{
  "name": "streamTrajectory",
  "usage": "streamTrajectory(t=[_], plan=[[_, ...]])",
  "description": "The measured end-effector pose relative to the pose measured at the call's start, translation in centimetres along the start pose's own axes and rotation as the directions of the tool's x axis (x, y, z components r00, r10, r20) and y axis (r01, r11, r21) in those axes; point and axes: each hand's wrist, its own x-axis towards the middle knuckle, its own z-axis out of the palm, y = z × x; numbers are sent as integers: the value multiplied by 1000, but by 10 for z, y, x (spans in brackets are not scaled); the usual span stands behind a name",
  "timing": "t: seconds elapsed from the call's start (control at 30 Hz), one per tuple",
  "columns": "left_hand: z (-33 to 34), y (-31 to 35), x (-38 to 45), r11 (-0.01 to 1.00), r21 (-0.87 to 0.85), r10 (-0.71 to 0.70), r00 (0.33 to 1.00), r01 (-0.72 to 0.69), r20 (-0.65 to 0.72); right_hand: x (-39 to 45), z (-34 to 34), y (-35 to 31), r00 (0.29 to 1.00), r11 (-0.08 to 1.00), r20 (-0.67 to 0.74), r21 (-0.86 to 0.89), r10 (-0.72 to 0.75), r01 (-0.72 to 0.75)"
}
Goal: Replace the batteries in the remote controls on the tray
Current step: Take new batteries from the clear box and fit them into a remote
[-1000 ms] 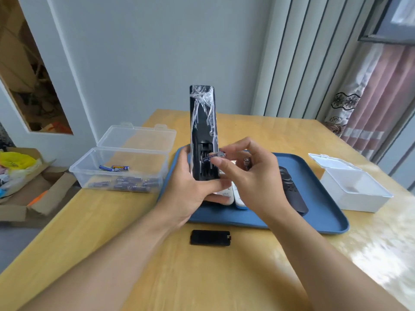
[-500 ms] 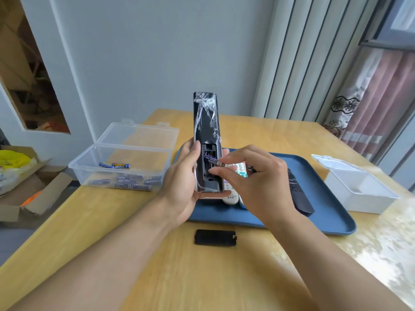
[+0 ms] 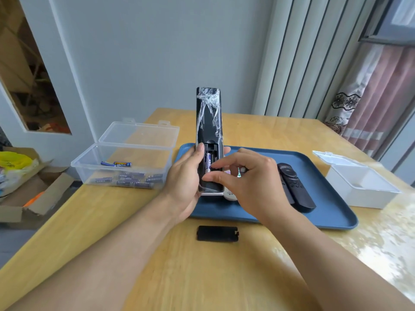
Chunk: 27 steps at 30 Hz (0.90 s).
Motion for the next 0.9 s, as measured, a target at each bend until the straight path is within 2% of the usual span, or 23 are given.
streamTrajectory(t=[0.13,0.5,0.7,0.83,0.9], plan=[[0,-1,0,998,-58,-31,999,32,31,3,-4,0,979,983,91,6,181,-182],[-3,-3,-2,1000,17,20,988,-23,156,7,-9,5,901,890,215,187,376,-416],[-4,-7,-3,999,32,-16,985,10,174,7,-14,-2,873,887,237,80,426,-454],[-3,-6,-3,1000,16,-15,987,13,161,5,-11,-6,876,893,177,-64,449,-445],[-4,-5,-1,1000,11,-7,989,5,146,4,-9,-5,861,877,171,-58,480,-477]])
